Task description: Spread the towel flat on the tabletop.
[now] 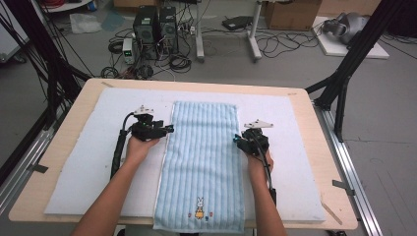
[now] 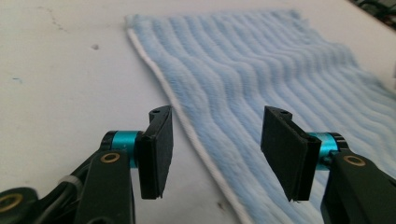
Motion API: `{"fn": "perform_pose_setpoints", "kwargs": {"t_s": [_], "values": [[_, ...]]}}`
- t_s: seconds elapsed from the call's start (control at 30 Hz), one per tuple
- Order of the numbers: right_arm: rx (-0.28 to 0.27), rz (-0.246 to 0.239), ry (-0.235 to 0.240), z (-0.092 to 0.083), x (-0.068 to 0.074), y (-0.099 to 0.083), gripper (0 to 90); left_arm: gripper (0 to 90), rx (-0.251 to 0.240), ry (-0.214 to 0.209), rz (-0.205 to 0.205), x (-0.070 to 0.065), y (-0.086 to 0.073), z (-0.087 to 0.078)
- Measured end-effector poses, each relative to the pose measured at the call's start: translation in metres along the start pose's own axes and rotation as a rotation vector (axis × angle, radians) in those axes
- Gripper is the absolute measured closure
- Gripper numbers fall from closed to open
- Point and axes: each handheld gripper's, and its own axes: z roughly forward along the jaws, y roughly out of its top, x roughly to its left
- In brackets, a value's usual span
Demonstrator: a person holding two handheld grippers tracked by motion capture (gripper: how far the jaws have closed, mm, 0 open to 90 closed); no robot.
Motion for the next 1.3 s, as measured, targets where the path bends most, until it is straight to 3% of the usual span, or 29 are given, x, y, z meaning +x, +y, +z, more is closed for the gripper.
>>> {"fn": "perform_pose_setpoints", "kwargs": {"t_s": [0.13,0.23,0.37,0.43,0.47,0.5,0.57,0.6,0.63,0.67,0.73,0.77,0.83,0.93,1.07,1.13,1.2,1.3], "values": [[-0.028,-0.006,0.02,-0.009,0.001,-0.001,63.4,46.0,0.009,0.039,-0.056,0.009,0.009,0.016],[-0.045,-0.006,0.022,-0.013,-0.001,-0.003,62.1,51.0,0.039,0.066,-0.072,0.012,0.01,0.026],[-0.038,0.008,0.022,-0.015,-0.005,-0.006,59.9,63.4,0.054,0.121,0.01,0.004,0.01,0.031],[-0.04,0.016,0.02,-0.015,-0.006,-0.006,59.6,72.0,0.066,0.16,0.126,-0.004,0.009,0.032],[-0.045,0.019,0.019,-0.015,-0.007,-0.006,59.5,79.8,0.075,0.136,0.181,-0.007,0.008,0.032],[-0.045,0.023,0.018,-0.015,-0.008,-0.006,59.5,87.4,0.081,0.158,0.203,-0.01,0.009,0.033],[-0.043,0.017,0.018,-0.013,-0.008,-0.006,59.5,88.1,0.077,0.189,0.212,-0.012,0.009,0.034],[-0.039,0.018,0.019,-0.012,-0.007,-0.006,59.5,88.2,0.076,0.222,0.203,-0.011,0.009,0.033],[-0.037,0.016,0.018,-0.012,-0.007,-0.006,59.5,88.2,0.068,0.228,0.173,-0.009,0.009,0.033],[-0.036,0.018,0.018,-0.011,-0.006,-0.006,59.6,88.2,0.063,0.218,0.145,-0.007,0.009,0.033],[-0.039,0.009,0.011,-0.009,-0.008,-0.005,60.1,87.2,0.064,0.21,0.162,-0.007,0.009,0.032],[-0.04,0.018,0.009,-0.007,-0.009,-0.004,60.3,82.2,0.061,0.195,0.155,-0.006,0.009,0.032],[-0.037,0.037,0.009,-0.001,-0.016,0.0,60.2,57.3,0.051,0.156,0.094,-0.001,0.009,0.03],[-0.028,0.045,0.01,0.01,-0.023,0.011,59.3,47.4,-0.002,0.106,0.055,0.003,0.009,0.02],[-0.017,0.018,0.019,0.03,-0.029,0.029,57.8,38.9,-0.04,0.005,0.03,0.004,0.012,0.007],[0.008,0.039,-0.013,0.042,-0.032,0.036,60.9,37.1,-0.049,-0.016,0.041,0.003,0.012,0.002],[0.005,0.07,0.009,0.051,-0.036,0.04,66.8,36.0,-0.057,-0.029,0.042,0.003,0.01,-0.001],[0.031,0.04,0.016,0.062,-0.032,0.046,70.9,36.4,-0.051,-0.035,0.041,0.005,0.007,-0.003]]}}
